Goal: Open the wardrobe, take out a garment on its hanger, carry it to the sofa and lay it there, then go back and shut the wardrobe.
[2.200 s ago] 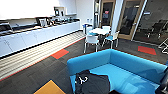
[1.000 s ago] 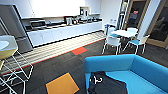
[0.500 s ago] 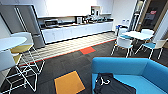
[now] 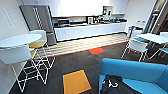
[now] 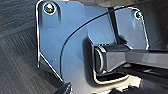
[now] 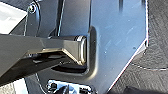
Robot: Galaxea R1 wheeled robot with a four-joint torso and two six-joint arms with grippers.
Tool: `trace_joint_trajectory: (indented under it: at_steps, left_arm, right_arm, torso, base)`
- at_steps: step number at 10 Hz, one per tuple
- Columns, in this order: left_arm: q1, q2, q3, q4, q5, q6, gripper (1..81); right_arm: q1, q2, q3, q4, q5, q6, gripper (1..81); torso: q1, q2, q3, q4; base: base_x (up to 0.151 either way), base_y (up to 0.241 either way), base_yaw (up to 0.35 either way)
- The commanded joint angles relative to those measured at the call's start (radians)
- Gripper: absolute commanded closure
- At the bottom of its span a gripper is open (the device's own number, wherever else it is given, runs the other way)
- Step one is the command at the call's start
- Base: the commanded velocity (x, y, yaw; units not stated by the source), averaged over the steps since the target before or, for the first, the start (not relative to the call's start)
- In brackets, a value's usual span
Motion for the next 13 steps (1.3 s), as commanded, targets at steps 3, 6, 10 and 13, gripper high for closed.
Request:
trace_joint_trajectory:
  at_steps: [3,6,10,13]
  left_arm:
    - [-0.025,0.009,0.000,-0.002,0.076,0.002,1.0]
    - [-0.025,0.009,-0.002,-0.002,0.076,0.002,1.0]
    - [-0.025,0.009,-0.002,-0.001,0.077,0.002,1.0]
    - [-0.017,0.008,-0.002,-0.001,0.086,0.006,1.0]
  right_arm:
    - [0.022,0.001,-0.007,0.001,-0.051,-0.001,1.0]
    - [0.023,0.003,-0.007,0.001,-0.053,0.004,1.0]
    - [0.023,0.003,-0.005,0.001,-0.053,-0.002,1.0]
    - [0.024,0.003,-0.009,0.001,-0.051,0.002,1.0]
  torso:
    - [0.000,0.000,0.000,0.000]
    - [0.000,0.000,0.000,0.000]
    - [0.000,0.000,0.000,0.000]
    - [0.000,0.000,0.000,0.000]
  base:
    - [0.000,0.000,0.292]
    - [0.000,0.000,0.292]
    - [0.000,0.000,0.292]
    - [0.000,0.000,0.292]
